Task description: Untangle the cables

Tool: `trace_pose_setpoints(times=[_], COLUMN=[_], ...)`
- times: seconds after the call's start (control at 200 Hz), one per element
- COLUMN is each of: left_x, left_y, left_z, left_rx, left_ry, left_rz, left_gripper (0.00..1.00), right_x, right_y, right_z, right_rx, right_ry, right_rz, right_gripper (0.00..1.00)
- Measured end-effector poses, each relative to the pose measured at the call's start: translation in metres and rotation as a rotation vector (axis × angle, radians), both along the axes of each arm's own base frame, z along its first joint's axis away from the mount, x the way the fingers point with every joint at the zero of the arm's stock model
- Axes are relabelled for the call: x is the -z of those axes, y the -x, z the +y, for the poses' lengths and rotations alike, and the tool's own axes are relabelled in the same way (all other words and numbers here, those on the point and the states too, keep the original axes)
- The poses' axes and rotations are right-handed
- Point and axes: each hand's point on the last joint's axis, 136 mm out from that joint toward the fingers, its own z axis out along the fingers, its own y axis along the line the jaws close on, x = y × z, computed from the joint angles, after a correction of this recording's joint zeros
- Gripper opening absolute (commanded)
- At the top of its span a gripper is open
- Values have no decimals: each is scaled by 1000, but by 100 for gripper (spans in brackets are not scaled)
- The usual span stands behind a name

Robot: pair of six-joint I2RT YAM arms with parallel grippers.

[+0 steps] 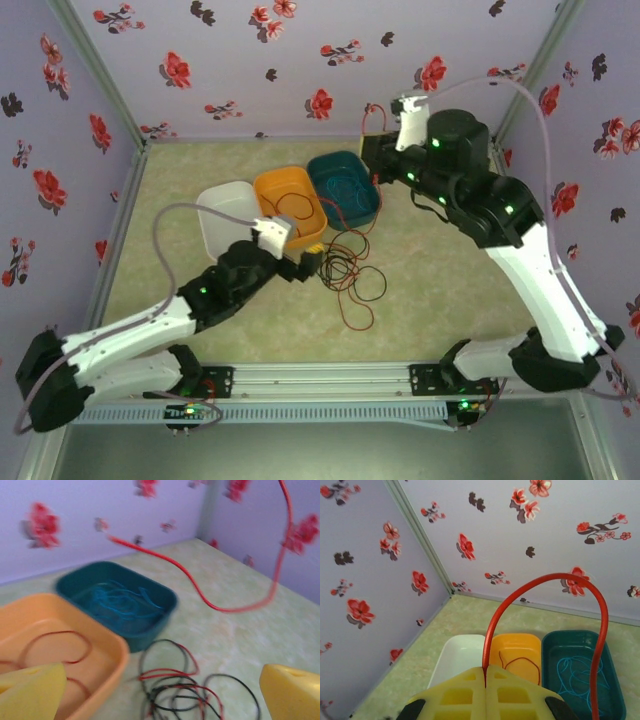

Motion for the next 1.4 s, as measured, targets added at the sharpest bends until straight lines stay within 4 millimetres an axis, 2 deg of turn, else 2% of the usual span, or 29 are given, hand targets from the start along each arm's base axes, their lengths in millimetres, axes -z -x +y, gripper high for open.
trace_pose_setpoints(times=[0.125,0.285,0.41,0.53,0.69,0.925,1.225,1.4], left_x=[-11,-22,-23,-17,-12,-10,1,8], left_y=[-17,-28,-30,-31,-34,-37,-42,-42], left_z=[50,100,127,143,157,163,163,164], left_rx=[-203,-393,-491,-546,-597,-623,-635,-638], left_ry=[7,19,23,16,13,10,-21,-29], left_rz=[47,122,163,193,209,216,241,252], left_gripper=[100,100,100,100,100,100,100,100], right_x=[5,18,35,52,77,116,165,195], right_y=[-24,-56,-80,-106,-136,-164,-175,-177], right_z=[21,48,69,86,102,129,160,170], right_rx=[2,2,3,7,11,-21,-105,-124], right_ry=[29,62,87,107,124,137,130,132], right_rz=[12,36,61,79,107,148,239,311], right_gripper=[0,0,0,0,0,0,0,0])
